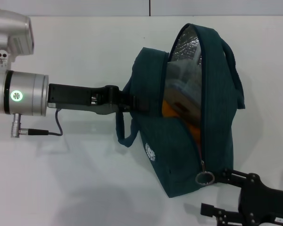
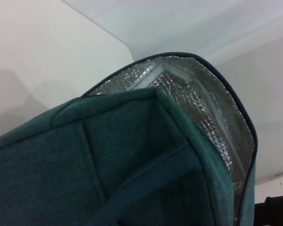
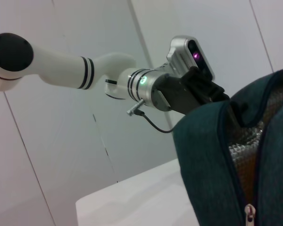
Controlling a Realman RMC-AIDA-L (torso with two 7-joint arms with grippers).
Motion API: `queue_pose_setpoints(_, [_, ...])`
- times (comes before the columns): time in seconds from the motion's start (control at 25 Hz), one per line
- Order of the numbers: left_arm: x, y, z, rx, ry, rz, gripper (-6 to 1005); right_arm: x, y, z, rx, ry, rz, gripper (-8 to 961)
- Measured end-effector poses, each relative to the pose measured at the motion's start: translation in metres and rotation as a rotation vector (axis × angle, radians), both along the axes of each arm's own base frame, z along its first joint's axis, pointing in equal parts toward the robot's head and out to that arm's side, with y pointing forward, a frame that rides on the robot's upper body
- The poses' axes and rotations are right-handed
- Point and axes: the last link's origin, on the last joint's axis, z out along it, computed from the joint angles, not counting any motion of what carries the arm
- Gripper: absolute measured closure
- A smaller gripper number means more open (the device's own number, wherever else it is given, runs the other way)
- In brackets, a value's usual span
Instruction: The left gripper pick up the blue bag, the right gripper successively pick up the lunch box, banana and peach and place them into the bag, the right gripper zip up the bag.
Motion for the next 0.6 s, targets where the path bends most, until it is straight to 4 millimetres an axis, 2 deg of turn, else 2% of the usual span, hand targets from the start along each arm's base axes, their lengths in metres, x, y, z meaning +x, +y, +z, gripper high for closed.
queue_pose_setpoints(0.12, [-0.0003, -0.0001, 0.0000, 0.000, 0.000, 0.001, 961, -0.0029, 0.0071, -0.0032, -0.030, -0.013, -0.010, 202])
queue_pose_setpoints(0.44, [-0.0010, -0.0006, 0.0001, 0.003, 0.000, -0.002, 962, -0.0065, 0.0095, -0.0062, -0.045, -0.016, 0.000, 209])
queue_pose_setpoints(0.6, [-0.0016, -0.0009, 0.0001, 0.003, 0.000, 0.000, 962, -0.0067, 0.0107, -0.0057, -0.039, -0.013, -0.003, 362])
